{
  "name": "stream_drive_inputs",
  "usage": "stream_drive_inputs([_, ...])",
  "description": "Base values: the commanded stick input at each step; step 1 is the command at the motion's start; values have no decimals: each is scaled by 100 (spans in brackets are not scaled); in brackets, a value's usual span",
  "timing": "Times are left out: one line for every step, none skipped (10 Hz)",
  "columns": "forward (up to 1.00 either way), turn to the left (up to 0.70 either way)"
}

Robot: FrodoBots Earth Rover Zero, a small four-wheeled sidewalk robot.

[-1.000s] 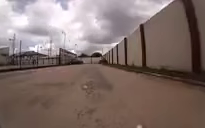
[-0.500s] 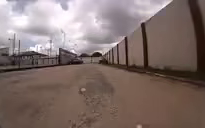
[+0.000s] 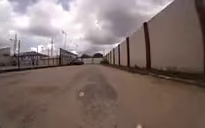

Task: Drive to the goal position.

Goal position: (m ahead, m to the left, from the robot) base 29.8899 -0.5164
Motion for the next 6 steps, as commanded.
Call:
stream_drive_inputs([50,-1])
stream_drive_inputs([50,-1])
stream_drive_inputs([50,-1])
stream_drive_inputs([50,-1])
stream_drive_inputs([50,-1])
stream_drive_inputs([50,-1])
